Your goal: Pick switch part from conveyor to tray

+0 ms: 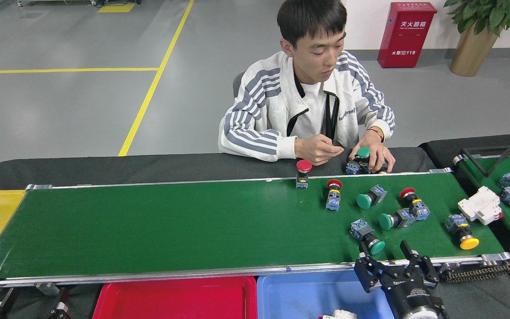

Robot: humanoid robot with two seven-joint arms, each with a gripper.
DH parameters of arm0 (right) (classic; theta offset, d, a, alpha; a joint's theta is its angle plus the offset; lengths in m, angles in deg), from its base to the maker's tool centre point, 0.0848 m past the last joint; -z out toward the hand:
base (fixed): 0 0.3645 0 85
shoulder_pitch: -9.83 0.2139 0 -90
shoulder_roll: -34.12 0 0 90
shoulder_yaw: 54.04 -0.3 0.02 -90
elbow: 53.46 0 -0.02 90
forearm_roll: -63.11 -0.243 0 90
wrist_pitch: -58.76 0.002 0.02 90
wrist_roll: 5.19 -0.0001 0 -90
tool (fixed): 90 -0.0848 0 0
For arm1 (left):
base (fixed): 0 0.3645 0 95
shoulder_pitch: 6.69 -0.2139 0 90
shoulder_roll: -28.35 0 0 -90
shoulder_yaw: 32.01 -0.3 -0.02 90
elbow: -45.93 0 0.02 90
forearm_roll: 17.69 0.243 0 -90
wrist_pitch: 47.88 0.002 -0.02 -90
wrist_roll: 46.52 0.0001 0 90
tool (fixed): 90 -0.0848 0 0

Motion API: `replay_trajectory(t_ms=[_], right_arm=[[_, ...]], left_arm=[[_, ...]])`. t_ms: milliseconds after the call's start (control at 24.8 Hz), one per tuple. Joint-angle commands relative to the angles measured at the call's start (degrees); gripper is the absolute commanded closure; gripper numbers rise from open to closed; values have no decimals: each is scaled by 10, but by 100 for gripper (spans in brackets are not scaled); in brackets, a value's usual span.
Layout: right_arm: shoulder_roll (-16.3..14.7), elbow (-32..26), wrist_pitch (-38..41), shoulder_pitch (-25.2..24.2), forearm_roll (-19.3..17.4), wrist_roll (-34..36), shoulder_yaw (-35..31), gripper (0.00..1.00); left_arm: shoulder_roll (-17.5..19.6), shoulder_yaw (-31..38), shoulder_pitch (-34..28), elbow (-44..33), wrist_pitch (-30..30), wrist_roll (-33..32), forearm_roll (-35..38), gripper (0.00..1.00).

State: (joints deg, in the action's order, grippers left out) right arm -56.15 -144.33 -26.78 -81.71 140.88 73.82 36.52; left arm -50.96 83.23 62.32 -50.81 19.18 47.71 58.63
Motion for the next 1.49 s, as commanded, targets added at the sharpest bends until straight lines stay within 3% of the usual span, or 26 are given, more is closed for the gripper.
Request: replay_trajectory(t_ms=[0,81,121,161,282,322,403,806,1007,1128,1168,1208,1249,1450], right_arm=[[4,10,-2,22,-3,-7,13,2],[10,33,-6,38,-3,-7,28,3],[14,46,-11,49,-3,-7,37,10],[14,53,-13,54,-2,-8,42,20],[9,59,-13,67,2,-10,70,74],[9,60,-13,70,2,-11,75,85],[9,61,-10,71,1,-15,79,96],[8,36,62,66,-8,-11,80,98],[4,2,306,61,-41,32,80,98],[15,-10,405,63,-41,32,98,92],[24,-10,405,65,-39,31,124,70],[28,-9,405,66,-37,31,148,22],[33,-6,405,69,-36,32,170,0],[41,10,405,76,-33,30,230,0]], left_arm=[[6,2,3,-5,-1,2,1,0],[6,2,5,-5,-1,2,1,0],[6,2,5,-5,0,2,1,0],[6,2,6,-5,0,2,2,0],[6,2,6,-4,0,2,2,0],[6,2,6,-3,0,2,2,0],[6,2,6,-1,0,2,2,0],[6,4,6,0,0,2,1,0],[6,4,6,-1,0,2,1,0],[6,4,8,-1,0,2,1,0],[6,4,8,-2,1,2,1,0],[6,3,8,-2,1,2,1,0],[6,2,9,-2,1,2,1,0],[6,2,11,-2,-1,2,1,0]])
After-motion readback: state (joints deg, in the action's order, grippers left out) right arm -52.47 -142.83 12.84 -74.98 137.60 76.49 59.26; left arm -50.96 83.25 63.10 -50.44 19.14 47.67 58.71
